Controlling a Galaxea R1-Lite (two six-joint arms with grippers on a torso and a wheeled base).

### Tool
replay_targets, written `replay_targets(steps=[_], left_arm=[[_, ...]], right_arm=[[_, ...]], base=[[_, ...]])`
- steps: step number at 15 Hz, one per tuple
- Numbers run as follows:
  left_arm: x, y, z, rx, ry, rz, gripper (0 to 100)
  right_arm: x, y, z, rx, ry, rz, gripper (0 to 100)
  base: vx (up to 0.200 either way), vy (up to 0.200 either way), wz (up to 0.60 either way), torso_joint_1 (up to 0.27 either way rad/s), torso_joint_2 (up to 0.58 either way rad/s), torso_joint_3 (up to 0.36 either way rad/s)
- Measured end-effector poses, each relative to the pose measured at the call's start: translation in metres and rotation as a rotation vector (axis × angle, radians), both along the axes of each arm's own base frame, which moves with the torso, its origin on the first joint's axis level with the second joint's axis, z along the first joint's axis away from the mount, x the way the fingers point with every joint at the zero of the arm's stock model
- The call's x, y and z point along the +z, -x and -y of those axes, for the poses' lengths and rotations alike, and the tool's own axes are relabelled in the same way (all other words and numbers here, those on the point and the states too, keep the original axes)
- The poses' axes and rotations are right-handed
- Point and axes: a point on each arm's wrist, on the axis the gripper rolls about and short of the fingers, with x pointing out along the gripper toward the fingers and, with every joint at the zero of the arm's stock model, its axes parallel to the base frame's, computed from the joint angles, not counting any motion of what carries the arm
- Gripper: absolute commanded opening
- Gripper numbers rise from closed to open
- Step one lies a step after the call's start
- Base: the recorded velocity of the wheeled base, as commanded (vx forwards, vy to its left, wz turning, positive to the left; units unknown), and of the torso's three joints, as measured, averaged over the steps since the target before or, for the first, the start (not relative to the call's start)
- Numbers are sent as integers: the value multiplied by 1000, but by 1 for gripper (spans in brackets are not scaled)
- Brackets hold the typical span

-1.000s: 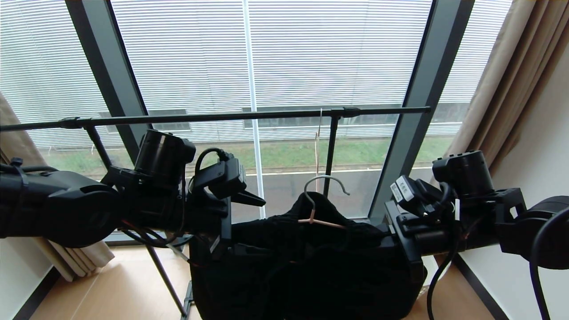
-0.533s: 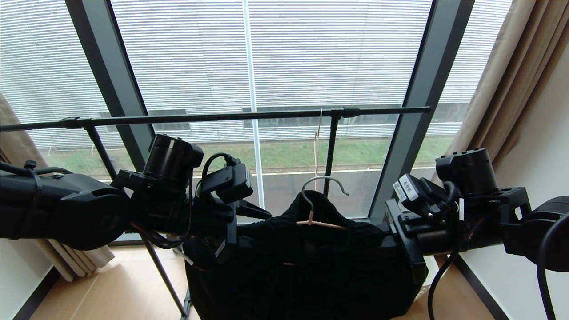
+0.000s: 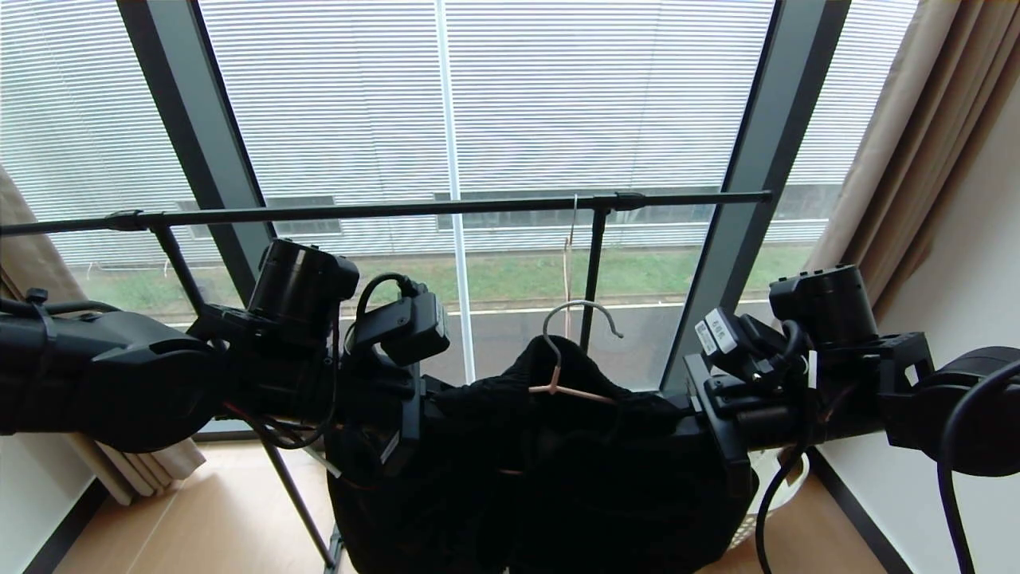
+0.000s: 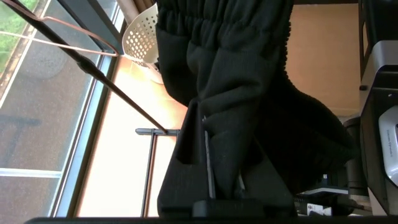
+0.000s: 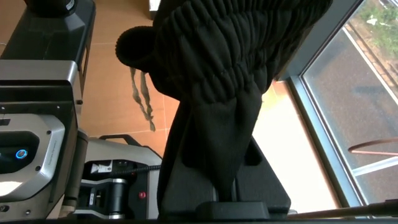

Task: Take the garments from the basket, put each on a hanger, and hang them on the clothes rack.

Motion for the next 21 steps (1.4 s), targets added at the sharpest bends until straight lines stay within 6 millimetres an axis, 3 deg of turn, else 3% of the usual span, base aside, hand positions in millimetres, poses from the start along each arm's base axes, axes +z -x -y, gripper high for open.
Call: replay_targets(steps=[4, 12, 16, 21], left_arm=[[3, 1, -4, 15, 6, -4, 0], [20, 4, -26, 122, 58, -37, 0], [33, 12, -50, 199, 80, -8, 0], [49, 28, -67, 269, 130, -10, 0]], right_arm=[[-2, -4, 4, -14, -1, -17, 100], [8, -21, 44, 20, -158, 26, 100], [12, -29, 49, -9, -167, 11, 100], [6, -44, 49, -37, -166, -30, 100]], base=[[0, 0, 0, 0, 0, 0], [0, 0, 0, 0, 0, 0], [0, 0, 0, 0, 0, 0], [0, 0, 0, 0, 0, 0]])
